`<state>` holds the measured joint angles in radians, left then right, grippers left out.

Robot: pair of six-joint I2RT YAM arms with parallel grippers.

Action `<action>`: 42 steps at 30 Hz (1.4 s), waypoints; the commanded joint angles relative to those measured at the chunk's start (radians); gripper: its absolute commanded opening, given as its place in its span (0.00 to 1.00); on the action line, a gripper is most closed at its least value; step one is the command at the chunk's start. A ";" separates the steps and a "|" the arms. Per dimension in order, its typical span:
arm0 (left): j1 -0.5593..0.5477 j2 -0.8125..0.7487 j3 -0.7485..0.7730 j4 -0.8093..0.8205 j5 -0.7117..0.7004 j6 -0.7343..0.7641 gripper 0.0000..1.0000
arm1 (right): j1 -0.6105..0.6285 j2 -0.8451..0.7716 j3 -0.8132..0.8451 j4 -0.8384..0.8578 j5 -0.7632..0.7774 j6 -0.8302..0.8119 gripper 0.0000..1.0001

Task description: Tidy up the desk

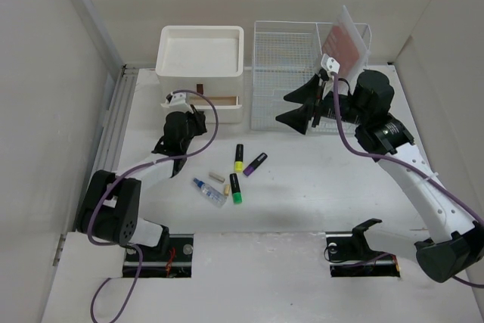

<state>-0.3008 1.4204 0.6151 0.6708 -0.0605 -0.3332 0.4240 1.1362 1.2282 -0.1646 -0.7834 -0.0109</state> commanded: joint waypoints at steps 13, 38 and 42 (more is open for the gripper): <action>-0.055 -0.167 -0.178 0.053 -0.048 -0.055 0.00 | -0.004 0.014 0.004 0.043 -0.028 -0.012 0.73; -0.084 -0.724 -0.164 -0.330 -0.065 -0.139 0.88 | 0.007 0.166 0.034 -0.122 -0.177 -0.277 0.71; -0.100 -0.856 -0.040 -0.512 -0.029 -0.207 0.90 | 0.119 0.253 0.073 -0.254 -0.133 -0.463 0.65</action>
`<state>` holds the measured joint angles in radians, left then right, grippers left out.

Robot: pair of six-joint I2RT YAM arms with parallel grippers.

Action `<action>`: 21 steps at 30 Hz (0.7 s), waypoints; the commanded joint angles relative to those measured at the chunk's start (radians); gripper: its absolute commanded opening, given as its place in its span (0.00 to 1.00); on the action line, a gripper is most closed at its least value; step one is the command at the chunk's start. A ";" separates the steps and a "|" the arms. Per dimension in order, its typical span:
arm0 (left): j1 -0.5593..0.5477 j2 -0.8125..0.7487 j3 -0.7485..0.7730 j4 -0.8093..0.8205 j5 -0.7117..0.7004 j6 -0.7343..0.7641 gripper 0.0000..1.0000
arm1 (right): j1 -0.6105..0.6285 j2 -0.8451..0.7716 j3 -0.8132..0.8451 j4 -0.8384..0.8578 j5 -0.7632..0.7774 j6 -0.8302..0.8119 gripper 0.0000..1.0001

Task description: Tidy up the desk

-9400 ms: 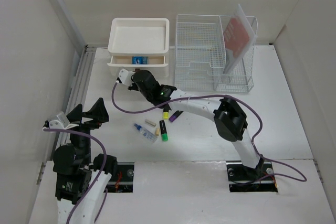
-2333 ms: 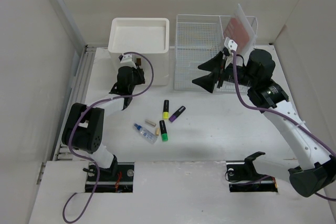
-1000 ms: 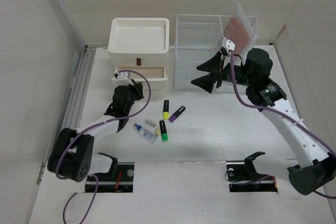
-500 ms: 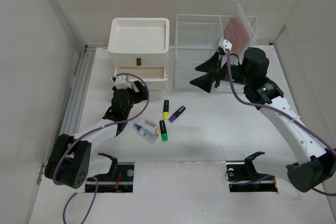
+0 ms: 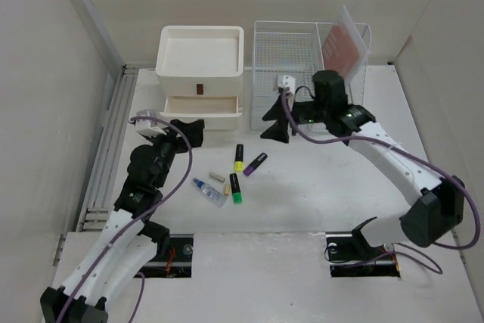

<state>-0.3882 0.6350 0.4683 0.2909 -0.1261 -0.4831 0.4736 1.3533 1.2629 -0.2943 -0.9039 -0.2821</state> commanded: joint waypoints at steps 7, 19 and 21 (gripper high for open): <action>-0.012 -0.124 0.378 -0.465 0.049 0.095 0.96 | 0.360 0.158 -0.011 -0.028 0.330 -0.184 0.62; -0.012 -0.397 0.242 -0.493 -0.121 0.225 1.00 | 0.615 0.412 0.045 0.060 0.597 0.130 0.58; -0.012 -0.439 0.242 -0.493 -0.132 0.225 1.00 | 0.638 0.451 0.079 0.049 0.606 0.173 0.58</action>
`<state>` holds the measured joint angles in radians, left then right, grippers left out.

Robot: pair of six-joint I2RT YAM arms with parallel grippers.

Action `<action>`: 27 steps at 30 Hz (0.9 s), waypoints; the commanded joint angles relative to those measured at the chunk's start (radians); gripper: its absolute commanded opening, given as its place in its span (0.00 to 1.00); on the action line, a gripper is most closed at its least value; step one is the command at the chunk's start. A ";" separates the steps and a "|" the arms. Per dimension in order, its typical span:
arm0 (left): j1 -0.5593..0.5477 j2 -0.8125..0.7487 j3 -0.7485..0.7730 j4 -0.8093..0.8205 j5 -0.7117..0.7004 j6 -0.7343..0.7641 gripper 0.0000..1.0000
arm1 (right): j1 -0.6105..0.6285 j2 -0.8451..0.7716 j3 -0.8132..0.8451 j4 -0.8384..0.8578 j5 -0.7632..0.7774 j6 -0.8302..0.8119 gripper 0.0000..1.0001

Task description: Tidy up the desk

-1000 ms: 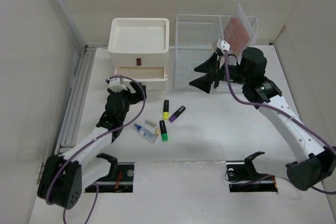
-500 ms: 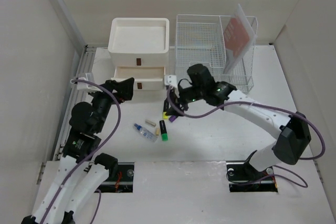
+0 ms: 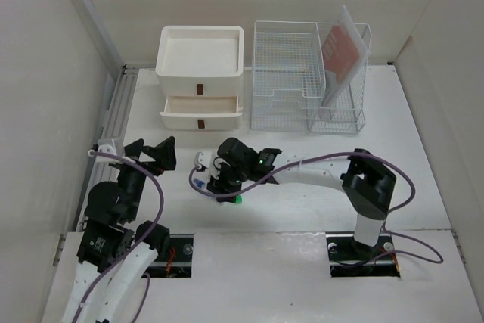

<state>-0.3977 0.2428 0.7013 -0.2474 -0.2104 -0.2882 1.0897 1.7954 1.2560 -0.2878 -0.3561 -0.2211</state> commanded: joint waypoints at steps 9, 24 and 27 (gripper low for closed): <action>-0.003 -0.088 0.000 0.036 -0.067 0.021 1.00 | 0.052 0.153 0.239 -0.010 0.114 0.330 0.58; -0.003 -0.109 0.000 0.036 -0.078 0.021 1.00 | 0.087 0.206 0.233 0.007 0.342 0.451 0.58; -0.003 -0.119 0.000 0.036 -0.078 0.021 1.00 | 0.096 0.225 0.233 -0.002 0.342 0.451 0.58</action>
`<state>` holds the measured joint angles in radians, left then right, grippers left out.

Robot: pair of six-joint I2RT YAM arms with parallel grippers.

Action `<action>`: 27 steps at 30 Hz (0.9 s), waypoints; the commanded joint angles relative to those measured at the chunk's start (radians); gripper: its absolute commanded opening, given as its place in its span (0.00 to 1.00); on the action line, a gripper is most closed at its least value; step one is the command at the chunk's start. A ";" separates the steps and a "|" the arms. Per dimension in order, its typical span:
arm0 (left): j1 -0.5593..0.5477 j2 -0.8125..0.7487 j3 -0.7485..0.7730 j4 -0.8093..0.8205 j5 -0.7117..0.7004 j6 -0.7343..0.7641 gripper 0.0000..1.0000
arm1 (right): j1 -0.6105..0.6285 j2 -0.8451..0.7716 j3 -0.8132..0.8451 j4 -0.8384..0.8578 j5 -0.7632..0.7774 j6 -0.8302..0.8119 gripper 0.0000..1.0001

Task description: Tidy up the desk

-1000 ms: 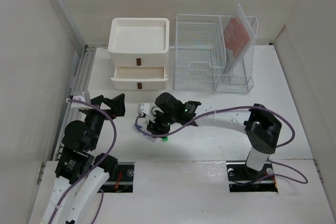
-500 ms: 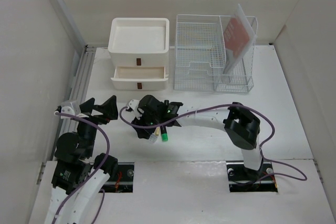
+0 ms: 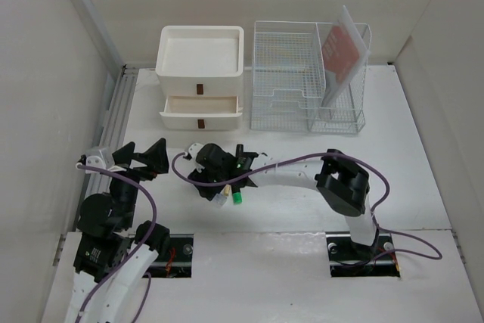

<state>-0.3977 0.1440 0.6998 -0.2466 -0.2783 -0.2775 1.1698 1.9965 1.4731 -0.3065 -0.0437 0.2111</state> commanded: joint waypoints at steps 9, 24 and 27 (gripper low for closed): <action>-0.003 -0.020 0.001 0.035 -0.010 0.011 1.00 | 0.016 0.042 -0.017 0.037 0.064 -0.001 0.58; -0.003 -0.040 0.001 0.035 -0.010 0.011 1.00 | 0.016 0.110 -0.007 0.009 0.045 -0.038 0.37; -0.003 -0.040 0.001 0.035 -0.010 0.011 1.00 | 0.016 0.110 -0.007 0.000 0.036 -0.047 0.16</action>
<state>-0.3977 0.1143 0.6998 -0.2512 -0.2817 -0.2775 1.1748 2.0804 1.4582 -0.2844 0.0025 0.1860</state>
